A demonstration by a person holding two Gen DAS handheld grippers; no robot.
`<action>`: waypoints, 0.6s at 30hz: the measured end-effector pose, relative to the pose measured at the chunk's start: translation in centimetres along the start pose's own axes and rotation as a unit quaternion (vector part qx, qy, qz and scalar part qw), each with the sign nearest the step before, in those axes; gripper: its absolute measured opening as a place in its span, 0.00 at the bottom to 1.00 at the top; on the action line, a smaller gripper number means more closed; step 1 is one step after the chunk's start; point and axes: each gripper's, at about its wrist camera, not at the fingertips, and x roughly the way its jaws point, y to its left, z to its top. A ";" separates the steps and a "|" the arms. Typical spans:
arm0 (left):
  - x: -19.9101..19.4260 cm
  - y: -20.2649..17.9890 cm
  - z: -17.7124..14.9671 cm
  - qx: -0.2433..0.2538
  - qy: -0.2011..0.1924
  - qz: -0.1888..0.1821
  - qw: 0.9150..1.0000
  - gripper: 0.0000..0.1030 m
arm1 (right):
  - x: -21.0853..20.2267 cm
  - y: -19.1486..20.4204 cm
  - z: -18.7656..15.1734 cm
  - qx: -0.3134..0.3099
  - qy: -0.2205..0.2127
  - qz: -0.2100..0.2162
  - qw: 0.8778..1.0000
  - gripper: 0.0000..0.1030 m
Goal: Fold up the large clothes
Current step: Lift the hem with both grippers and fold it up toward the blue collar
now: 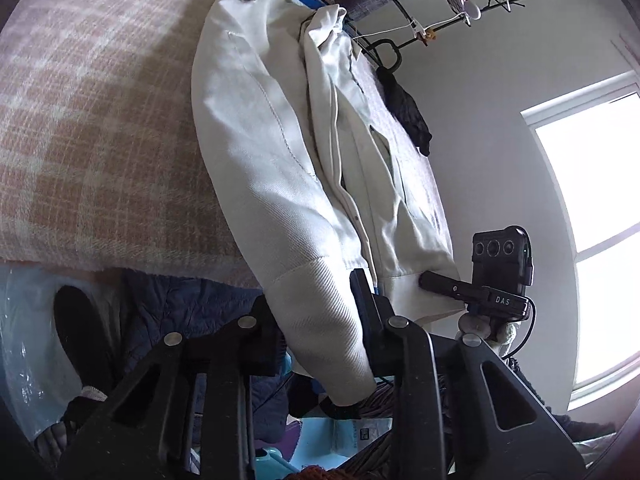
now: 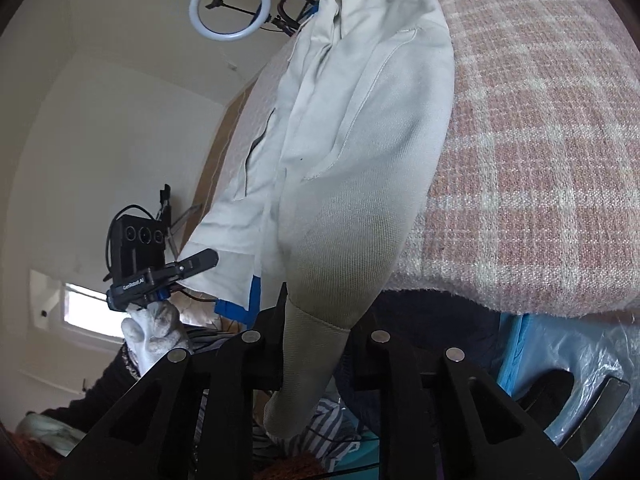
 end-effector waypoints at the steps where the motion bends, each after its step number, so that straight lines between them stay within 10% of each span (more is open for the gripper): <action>1: -0.2 -0.1 0.1 -0.004 -0.003 -0.005 1.000 0.25 | -0.3 -0.4 0.2 0.010 -0.001 0.011 1.000 0.17; 8: -1.9 -0.9 2.7 -0.021 -0.017 -0.044 0.999 0.22 | -3.0 -2.1 0.9 0.073 -0.031 0.086 0.993 0.17; 18: -2.6 -2.1 5.0 -0.021 -0.043 -0.048 0.998 0.20 | -4.2 0.2 3.5 0.061 -0.059 0.086 0.993 0.16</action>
